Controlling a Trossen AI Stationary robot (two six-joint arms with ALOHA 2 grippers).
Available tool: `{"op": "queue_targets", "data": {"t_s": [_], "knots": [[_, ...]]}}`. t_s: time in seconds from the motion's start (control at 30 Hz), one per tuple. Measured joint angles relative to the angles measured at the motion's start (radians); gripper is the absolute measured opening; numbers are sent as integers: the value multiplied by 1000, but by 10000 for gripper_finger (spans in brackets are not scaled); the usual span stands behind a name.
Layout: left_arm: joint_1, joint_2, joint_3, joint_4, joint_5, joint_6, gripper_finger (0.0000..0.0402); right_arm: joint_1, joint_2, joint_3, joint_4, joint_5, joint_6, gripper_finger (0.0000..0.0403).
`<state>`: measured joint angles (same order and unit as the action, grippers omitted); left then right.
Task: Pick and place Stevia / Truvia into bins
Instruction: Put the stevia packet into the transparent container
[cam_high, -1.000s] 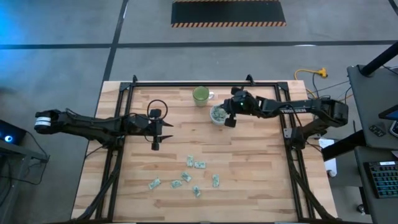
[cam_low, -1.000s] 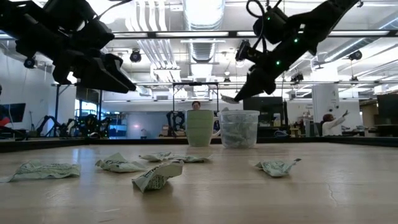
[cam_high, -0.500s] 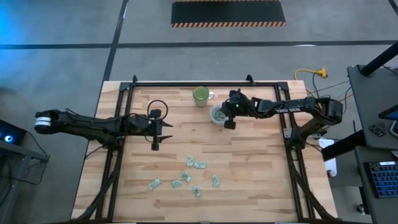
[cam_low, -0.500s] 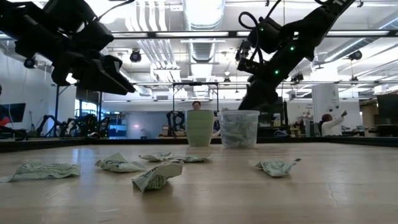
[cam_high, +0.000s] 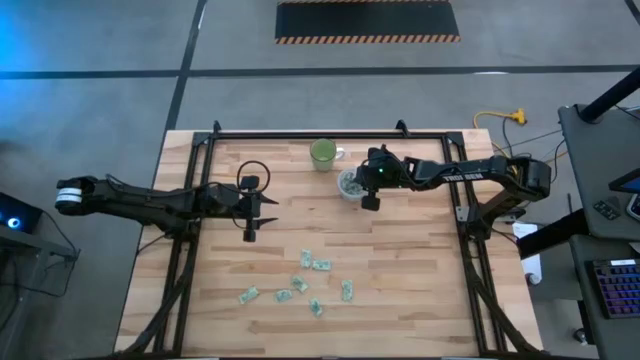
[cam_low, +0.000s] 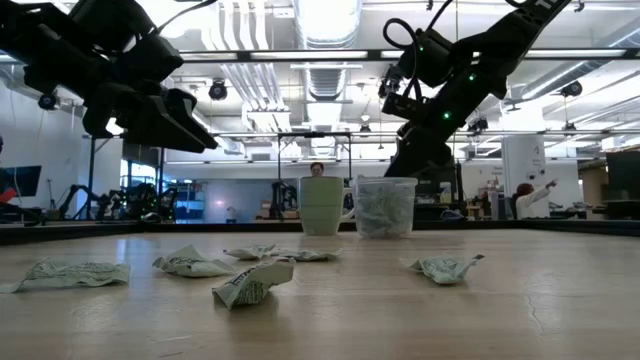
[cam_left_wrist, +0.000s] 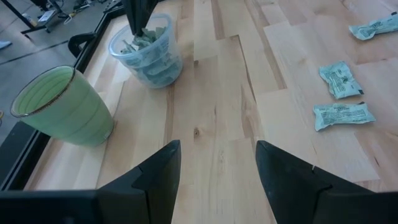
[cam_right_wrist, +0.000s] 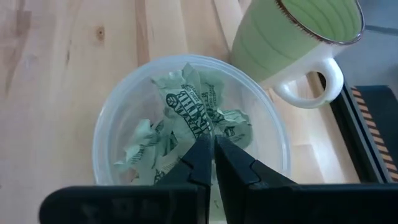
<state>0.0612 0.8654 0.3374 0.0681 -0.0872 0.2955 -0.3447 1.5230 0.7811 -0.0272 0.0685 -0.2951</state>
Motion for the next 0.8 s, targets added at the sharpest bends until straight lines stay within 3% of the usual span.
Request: {"op": "queue_targets", "data": {"t_s": [0.47, 0.8], "knots": [[0, 0, -1, -4, 1, -2, 192, 7, -55, 0, -76, 8, 9, 130], [0, 2, -5, -3, 36, -29, 192, 106, -255, 0, -212, 9, 90, 150]]}}
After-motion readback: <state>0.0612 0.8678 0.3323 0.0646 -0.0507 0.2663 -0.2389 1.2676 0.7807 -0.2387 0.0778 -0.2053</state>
